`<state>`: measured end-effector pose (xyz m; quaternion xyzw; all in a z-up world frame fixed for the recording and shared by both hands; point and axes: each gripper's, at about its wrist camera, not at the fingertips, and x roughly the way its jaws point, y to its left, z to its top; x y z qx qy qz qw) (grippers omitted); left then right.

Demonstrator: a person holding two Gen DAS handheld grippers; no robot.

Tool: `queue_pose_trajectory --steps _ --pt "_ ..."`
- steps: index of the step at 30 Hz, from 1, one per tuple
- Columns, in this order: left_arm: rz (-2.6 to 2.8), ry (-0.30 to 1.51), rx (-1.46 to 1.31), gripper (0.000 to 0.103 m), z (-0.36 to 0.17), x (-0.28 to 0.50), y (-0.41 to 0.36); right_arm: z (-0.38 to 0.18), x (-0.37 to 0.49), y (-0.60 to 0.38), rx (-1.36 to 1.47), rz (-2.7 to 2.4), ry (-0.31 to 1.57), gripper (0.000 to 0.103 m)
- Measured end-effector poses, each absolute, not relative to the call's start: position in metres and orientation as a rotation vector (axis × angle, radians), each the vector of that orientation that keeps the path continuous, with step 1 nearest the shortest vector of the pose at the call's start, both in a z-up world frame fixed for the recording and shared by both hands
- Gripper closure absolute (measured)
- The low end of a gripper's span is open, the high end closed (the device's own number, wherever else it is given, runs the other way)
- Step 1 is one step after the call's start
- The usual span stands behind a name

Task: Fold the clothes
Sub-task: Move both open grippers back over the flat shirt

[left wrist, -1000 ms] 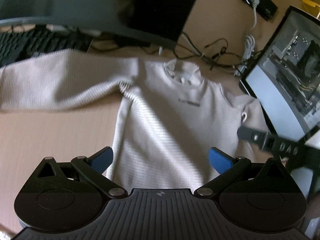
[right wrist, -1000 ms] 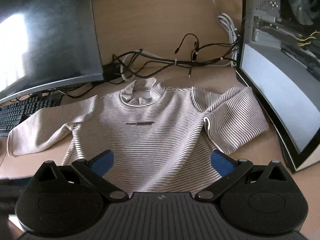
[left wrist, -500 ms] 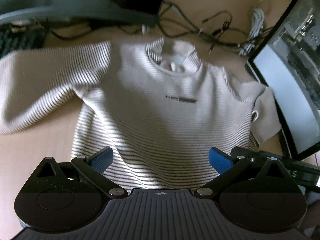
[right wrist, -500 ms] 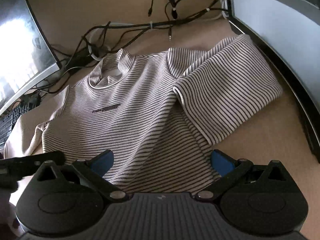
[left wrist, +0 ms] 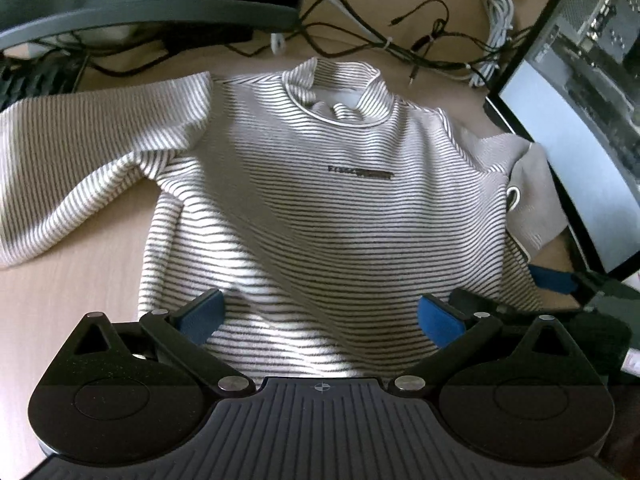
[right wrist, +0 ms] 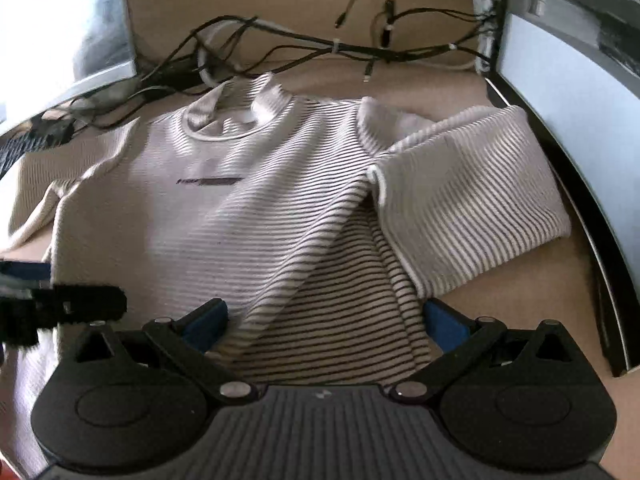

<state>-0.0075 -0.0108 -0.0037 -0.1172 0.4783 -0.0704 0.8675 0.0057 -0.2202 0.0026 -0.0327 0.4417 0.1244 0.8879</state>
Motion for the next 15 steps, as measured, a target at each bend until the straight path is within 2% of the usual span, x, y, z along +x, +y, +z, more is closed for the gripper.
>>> queue_pose_trajectory --steps 15 --pt "-0.143 1.022 -0.229 0.0 -0.002 -0.046 -0.007 0.0 -0.024 -0.216 -0.103 0.264 0.923 0.0"
